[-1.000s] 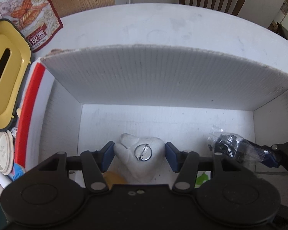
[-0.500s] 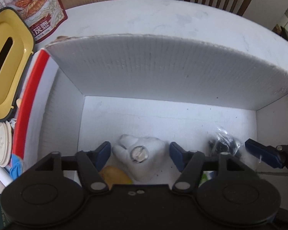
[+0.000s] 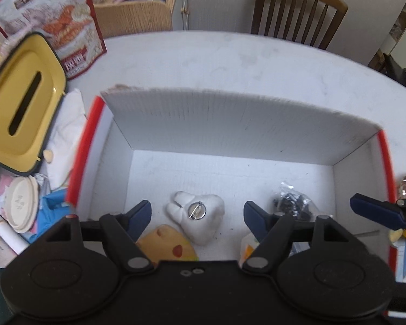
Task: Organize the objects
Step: 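Withdraw both tools from the box back toward the remaining pile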
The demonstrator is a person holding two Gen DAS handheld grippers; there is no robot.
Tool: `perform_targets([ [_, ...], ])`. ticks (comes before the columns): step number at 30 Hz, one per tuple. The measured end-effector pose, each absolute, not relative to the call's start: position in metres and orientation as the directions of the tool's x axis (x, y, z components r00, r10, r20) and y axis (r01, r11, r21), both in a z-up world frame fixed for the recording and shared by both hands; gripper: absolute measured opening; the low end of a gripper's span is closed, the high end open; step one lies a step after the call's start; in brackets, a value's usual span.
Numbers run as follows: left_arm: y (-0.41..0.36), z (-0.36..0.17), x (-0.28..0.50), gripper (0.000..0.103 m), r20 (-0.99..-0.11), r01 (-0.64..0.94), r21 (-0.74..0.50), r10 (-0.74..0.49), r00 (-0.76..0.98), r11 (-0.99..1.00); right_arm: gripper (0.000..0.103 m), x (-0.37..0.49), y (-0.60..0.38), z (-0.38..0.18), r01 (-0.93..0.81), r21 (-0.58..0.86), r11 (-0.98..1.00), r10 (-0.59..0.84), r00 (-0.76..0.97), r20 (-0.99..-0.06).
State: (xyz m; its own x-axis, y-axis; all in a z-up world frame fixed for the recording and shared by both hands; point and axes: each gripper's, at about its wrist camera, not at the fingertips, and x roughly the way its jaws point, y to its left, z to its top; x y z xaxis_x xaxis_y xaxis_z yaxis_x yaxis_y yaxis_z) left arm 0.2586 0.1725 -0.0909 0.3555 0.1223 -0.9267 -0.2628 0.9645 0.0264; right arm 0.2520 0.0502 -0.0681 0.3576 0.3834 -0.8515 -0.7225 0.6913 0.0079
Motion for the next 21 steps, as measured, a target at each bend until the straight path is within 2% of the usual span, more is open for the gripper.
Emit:
perform_targets([
  [7,0.160,-0.056,0.235,0.075,-0.886,-0.254,0.024,0.138,0.442,0.967,0.046,0.240,0.019,-0.038,-0.725,0.050,0.687,0.447,0.368,-0.815],
  [21,0.107,-0.002,0.172,0.076,-0.799,-0.168,-0.016,0.089,0.595,0.986,0.046,0.204,-0.066,0.022,-0.711,0.146,0.688,0.579,0.416,-0.701],
])
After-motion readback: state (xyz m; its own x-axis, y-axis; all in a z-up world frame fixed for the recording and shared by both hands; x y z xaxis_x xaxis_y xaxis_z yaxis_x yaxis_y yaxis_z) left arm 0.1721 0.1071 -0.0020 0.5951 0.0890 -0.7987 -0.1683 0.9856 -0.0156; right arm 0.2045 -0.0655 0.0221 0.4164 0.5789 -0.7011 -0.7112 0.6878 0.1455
